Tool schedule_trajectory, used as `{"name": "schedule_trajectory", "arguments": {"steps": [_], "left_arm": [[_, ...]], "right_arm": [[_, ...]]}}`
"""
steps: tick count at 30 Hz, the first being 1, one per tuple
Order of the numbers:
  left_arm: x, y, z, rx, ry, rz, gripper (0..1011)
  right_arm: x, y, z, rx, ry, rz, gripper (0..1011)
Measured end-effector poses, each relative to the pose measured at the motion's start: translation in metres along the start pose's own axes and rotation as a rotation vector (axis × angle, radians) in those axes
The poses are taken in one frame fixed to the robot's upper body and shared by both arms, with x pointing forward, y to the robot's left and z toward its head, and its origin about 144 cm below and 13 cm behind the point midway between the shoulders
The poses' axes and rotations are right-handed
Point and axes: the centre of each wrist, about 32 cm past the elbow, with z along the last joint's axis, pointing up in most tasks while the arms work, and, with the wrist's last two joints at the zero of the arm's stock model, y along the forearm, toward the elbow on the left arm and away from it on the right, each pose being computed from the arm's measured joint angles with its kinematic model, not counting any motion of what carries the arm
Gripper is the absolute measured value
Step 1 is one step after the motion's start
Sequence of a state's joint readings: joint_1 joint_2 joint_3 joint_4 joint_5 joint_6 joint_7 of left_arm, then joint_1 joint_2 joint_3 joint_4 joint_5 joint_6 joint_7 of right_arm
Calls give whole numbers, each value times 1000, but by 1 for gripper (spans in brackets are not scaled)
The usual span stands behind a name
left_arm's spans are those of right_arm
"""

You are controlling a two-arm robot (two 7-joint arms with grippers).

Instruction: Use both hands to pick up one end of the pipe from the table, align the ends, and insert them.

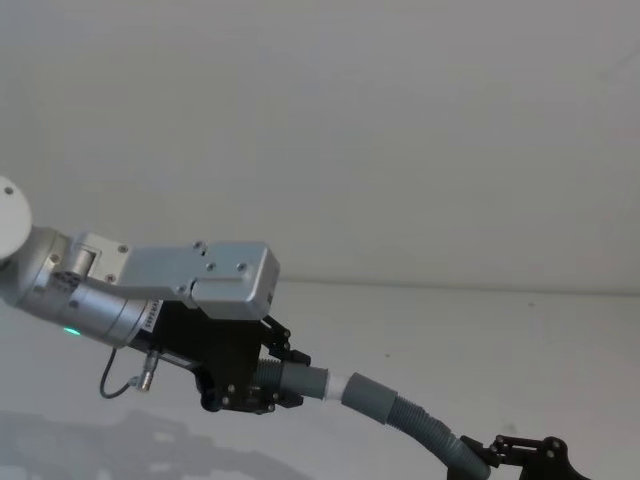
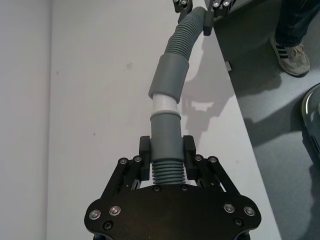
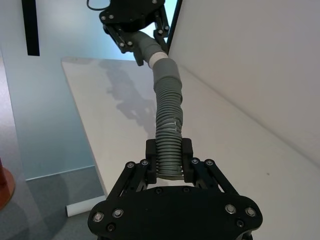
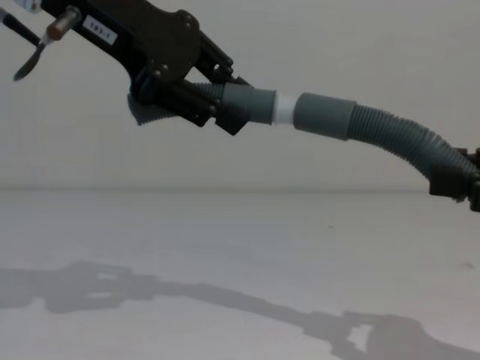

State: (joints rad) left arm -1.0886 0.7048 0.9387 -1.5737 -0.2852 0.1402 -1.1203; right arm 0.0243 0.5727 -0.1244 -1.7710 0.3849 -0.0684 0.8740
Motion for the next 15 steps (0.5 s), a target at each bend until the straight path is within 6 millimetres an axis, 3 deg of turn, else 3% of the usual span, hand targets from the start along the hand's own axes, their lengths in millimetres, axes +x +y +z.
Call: {"name": "schedule_trajectory", "arguments": {"steps": [15], "left_arm": [[5, -8, 2, -102, -58, -22, 352]], "right_arm": [[1, -1, 1, 19, -16, 21, 255]]}}
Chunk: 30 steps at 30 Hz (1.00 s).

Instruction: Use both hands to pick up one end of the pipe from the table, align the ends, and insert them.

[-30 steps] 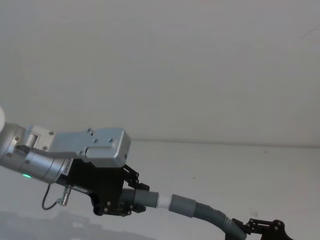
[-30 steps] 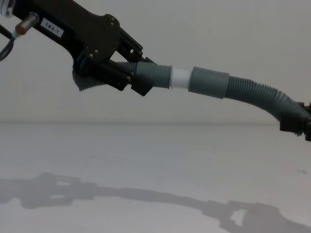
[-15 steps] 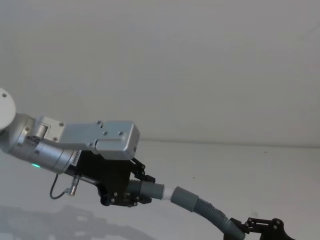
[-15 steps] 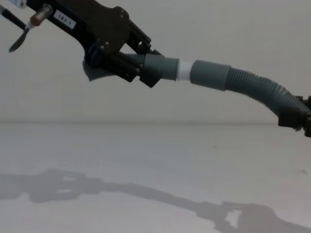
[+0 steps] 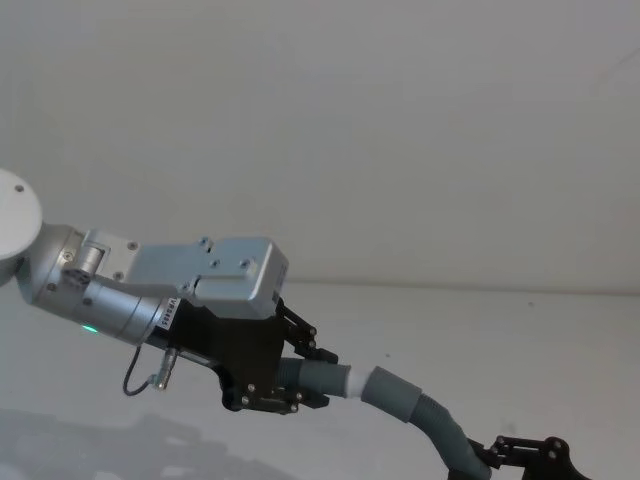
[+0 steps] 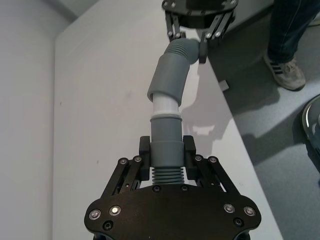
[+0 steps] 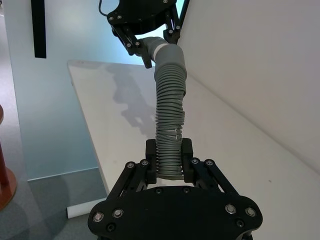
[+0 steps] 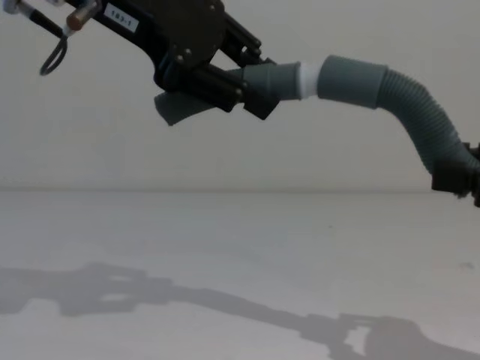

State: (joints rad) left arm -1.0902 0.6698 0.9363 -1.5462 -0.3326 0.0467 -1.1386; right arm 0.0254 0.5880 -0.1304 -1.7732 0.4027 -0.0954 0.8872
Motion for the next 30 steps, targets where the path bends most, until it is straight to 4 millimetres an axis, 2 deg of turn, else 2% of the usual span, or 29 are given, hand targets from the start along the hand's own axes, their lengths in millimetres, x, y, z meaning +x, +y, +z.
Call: {"name": "schedule_trajectory", "arguments": {"steps": [11, 30], "left_arm": [[-2, -1, 1, -51, -20, -24, 352], [-2, 1, 9, -25, -18, -79, 352]], "right_arm": [[3, -2, 0, 3, -11, 14, 255], [14, -6, 1, -19, -51, 43, 255]]}}
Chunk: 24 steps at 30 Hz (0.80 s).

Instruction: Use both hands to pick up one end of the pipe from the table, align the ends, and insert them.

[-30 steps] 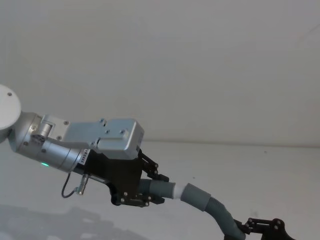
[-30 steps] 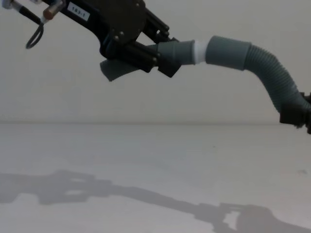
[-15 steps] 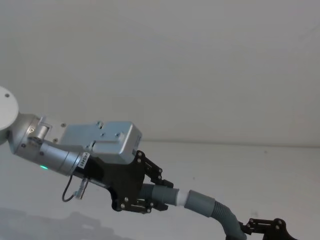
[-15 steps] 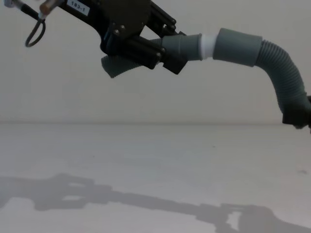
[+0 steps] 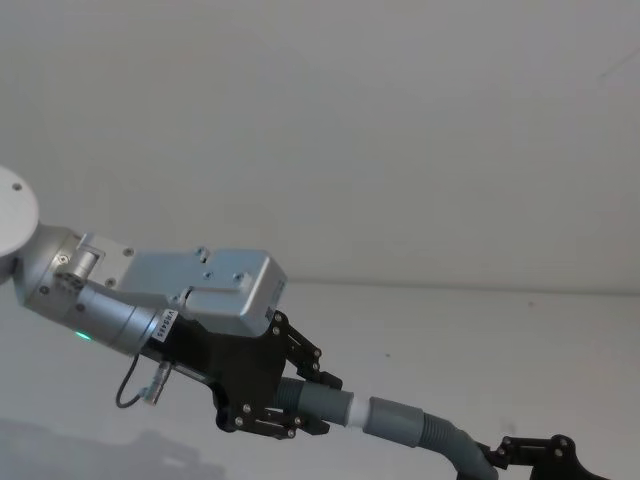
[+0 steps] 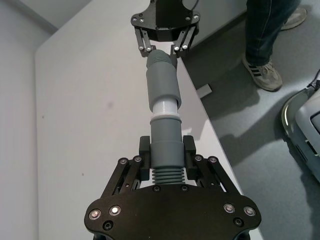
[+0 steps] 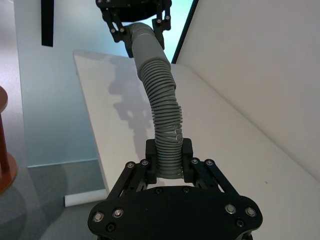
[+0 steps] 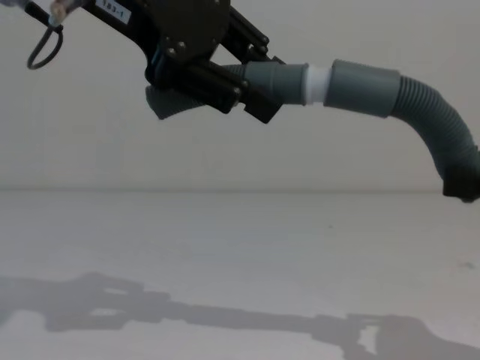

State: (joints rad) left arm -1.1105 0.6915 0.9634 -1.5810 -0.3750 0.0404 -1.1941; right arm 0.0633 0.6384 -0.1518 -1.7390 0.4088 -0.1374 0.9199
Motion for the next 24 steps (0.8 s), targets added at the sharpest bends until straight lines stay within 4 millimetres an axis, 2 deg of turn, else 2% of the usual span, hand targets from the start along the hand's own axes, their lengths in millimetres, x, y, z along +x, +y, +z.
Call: {"name": "schedule_trajectory", "arguments": {"steps": [24], "left_arm": [[5, 1, 14, 128, 41, -36, 352]], "right_arm": [[10, -2, 9, -121, -63, -1, 255]]}}
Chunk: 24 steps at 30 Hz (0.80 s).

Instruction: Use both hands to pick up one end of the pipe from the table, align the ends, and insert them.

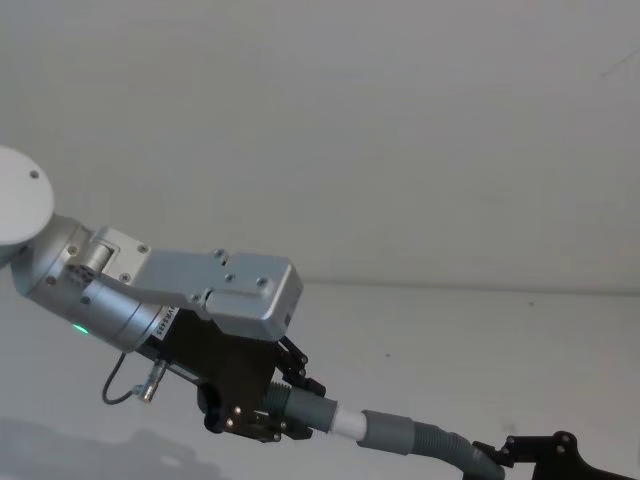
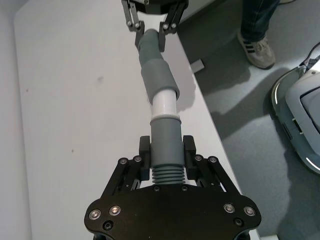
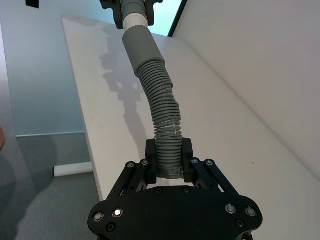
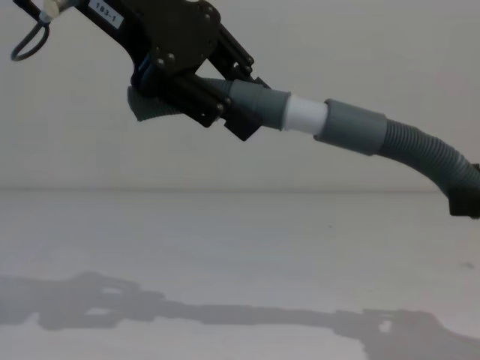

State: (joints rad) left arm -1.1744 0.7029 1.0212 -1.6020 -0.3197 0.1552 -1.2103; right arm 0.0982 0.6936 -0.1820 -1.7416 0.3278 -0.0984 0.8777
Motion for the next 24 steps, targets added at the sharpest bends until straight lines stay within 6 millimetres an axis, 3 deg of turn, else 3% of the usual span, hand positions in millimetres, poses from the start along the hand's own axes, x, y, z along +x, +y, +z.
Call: {"name": "schedule_trajectory", "arguments": {"steps": [24], "left_arm": [[-1, -5, 11, 94, -4, 84, 352]], "right_arm": [[-2, -2, 7, -34, 27, -13, 255]]}}
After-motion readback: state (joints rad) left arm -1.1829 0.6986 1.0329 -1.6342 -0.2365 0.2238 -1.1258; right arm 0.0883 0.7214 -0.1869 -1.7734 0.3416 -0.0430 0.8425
